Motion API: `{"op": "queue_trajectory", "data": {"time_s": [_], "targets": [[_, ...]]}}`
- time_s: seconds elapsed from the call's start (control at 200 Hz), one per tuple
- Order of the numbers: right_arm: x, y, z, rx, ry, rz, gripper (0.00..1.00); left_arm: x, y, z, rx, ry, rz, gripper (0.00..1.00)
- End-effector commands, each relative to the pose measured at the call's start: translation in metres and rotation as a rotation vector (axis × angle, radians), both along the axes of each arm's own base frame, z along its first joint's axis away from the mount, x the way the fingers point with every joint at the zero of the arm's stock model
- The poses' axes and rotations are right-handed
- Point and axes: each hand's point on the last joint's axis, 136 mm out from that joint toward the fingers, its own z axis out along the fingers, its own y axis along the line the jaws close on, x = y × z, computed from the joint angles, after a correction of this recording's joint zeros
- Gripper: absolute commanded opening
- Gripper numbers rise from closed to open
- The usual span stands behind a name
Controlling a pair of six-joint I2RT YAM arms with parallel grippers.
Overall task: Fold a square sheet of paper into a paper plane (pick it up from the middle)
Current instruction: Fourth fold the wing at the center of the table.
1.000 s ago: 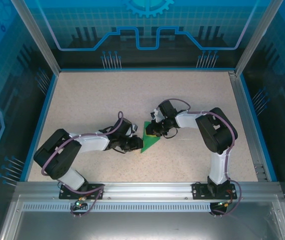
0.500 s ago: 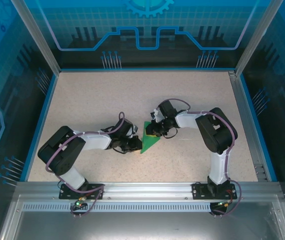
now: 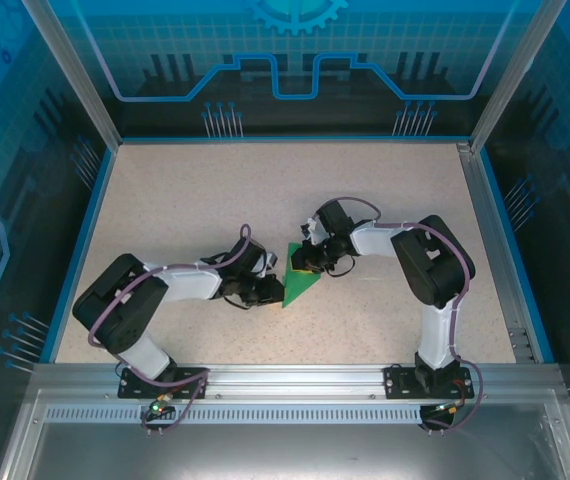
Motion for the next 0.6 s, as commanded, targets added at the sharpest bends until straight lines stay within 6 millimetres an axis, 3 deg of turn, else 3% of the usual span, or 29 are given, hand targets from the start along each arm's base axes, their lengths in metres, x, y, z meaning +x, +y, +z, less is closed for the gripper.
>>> {"op": "queue_trajectory", "data": {"time_s": [0.0, 0.135, 0.28, 0.46, 0.595], "targets": [[-0.024, -0.024, -0.047, -0.176, 0.082, 0.002, 0.19, -0.028, 0.011, 0.005, 0.029, 0.059, -0.044, 0.19], [-0.025, -0.024, -0.048, -0.178, 0.081, 0.005, 0.18, -0.007, 0.008, 0.035, -0.002, -0.02, 0.016, 0.18], [-0.025, -0.023, -0.049, -0.171, 0.083, 0.007, 0.19, 0.022, 0.017, 0.051, -0.009, -0.048, 0.142, 0.18], [-0.025, -0.022, -0.05, -0.17, 0.087, 0.007, 0.19, 0.046, -0.02, 0.075, -0.183, -0.055, 0.106, 0.16], [-0.025, -0.023, -0.051, -0.172, 0.089, 0.005, 0.18, 0.052, -0.031, 0.072, -0.217, -0.033, 0.083, 0.15]]}}
